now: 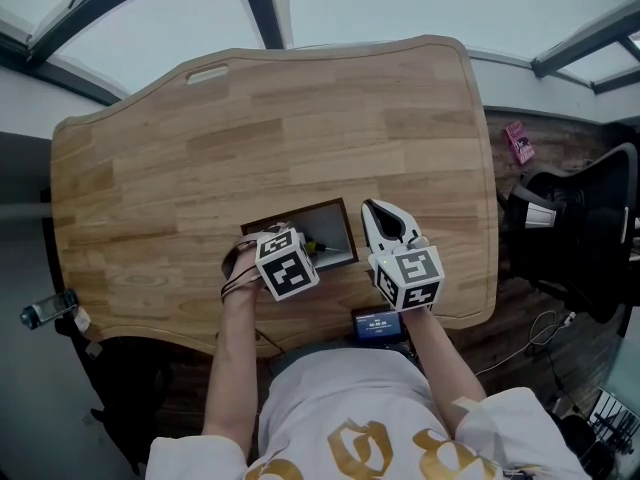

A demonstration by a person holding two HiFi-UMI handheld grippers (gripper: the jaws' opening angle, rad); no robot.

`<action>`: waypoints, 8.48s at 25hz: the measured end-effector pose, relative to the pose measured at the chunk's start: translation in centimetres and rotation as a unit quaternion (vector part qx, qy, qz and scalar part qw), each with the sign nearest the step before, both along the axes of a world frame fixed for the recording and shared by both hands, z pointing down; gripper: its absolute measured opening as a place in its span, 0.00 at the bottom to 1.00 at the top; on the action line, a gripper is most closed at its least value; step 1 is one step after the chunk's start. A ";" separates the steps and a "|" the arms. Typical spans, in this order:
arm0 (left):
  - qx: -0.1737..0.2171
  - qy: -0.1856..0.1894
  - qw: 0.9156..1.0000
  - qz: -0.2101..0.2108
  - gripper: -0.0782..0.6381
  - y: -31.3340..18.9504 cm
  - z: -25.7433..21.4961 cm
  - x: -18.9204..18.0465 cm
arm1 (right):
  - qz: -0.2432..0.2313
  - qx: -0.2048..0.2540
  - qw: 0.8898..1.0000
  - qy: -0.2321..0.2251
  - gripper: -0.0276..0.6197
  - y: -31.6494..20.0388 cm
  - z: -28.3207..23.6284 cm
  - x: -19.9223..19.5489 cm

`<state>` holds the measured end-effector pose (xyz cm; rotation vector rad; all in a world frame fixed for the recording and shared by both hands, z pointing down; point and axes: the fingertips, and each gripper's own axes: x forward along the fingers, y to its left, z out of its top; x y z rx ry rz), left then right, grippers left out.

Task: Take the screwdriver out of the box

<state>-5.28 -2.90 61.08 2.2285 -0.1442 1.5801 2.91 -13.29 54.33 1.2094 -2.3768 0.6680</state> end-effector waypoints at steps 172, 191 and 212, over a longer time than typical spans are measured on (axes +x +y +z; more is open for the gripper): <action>0.226 0.130 0.897 -0.357 0.22 -3.6 -10.4 -4.0 | 0.035 0.079 0.996 -0.006 0.09 5.3 -7.6 2.0; 0.319 0.244 0.781 -0.478 0.22 -3.6 -17.7 -8.5 | 0.015 0.136 0.991 0.001 0.09 5.2 -11.6 -1.1; 0.370 0.246 0.749 -0.493 0.22 -2.7 -19.7 -10.6 | 0.001 0.161 0.987 0.001 0.09 5.8 -13.0 -2.5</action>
